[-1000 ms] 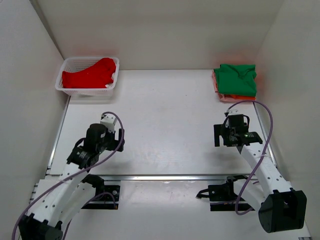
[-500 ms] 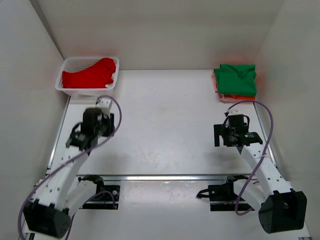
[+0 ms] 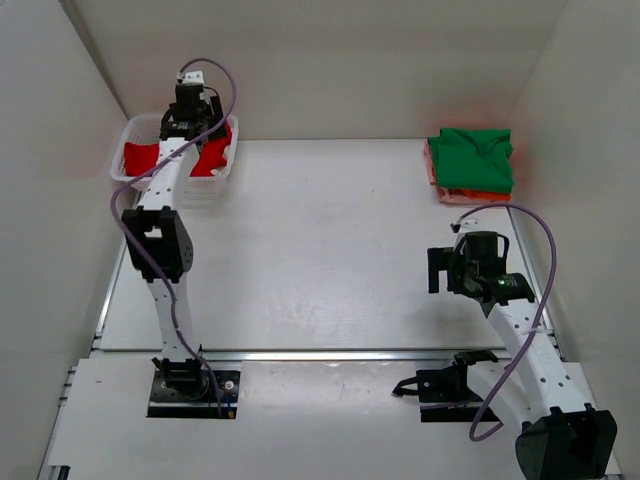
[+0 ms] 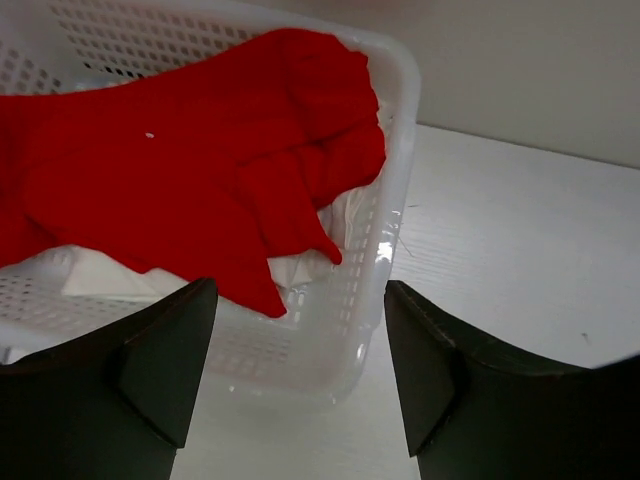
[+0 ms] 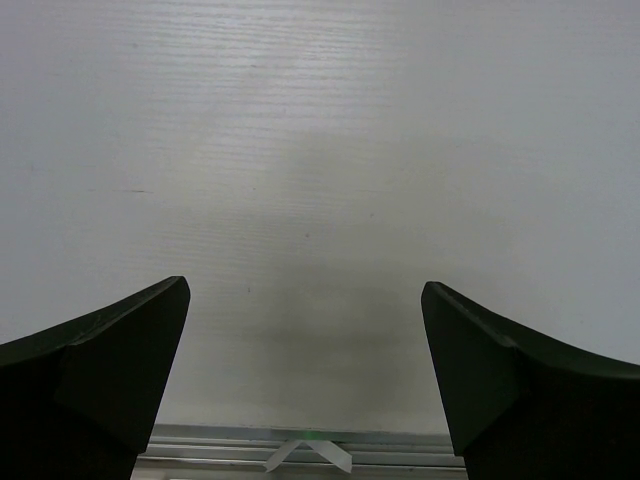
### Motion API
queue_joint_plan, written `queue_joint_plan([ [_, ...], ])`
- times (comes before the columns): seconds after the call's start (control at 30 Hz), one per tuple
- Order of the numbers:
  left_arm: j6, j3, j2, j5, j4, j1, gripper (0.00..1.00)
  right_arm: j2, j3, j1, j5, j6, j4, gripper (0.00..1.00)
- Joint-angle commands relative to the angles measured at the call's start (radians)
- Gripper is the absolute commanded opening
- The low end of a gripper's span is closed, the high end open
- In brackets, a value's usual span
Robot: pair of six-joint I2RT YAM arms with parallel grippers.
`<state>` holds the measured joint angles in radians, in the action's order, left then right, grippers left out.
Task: Fold and stack the t-shirts
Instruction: Grab crumpled tshirt from bin with the left arm
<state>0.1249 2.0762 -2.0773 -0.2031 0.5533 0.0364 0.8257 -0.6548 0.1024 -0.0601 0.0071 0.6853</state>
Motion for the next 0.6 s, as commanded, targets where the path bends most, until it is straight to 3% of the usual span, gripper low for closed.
queue_joint_plan([
  [0.0, 0.028, 0.085, -0.122, -0.050, 0.007, -0.023, 0.79, -0.003, -0.026, 0.003, 0.051, -0.027, -0.010, 1.00],
  [0.13, 0.071, 0.198, -0.281, -0.074, -0.049, -0.062, 0.77, 0.044, -0.045, -0.015, 0.052, -0.027, 0.002, 1.00],
  [0.23, 0.080, 0.275, -0.369, -0.076, -0.056, -0.101, 0.75, 0.075, -0.071, -0.062, 0.143, -0.012, -0.004, 1.00],
  [0.47, 0.133, 0.308, -0.489, 0.001, -0.062, -0.171, 0.71, 0.131, -0.126, -0.101, 0.279, 0.063, 0.000, 0.99],
  [0.5, 0.134, 0.308, -0.495, 0.017, -0.061, -0.165, 0.53, 0.128, -0.123, -0.130, 0.290, 0.073, -0.010, 0.99],
  [0.57, 0.133, 0.311, -0.501, 0.014, -0.064, -0.165, 0.29, 0.130, -0.112, -0.148, 0.325, 0.083, -0.024, 0.99],
])
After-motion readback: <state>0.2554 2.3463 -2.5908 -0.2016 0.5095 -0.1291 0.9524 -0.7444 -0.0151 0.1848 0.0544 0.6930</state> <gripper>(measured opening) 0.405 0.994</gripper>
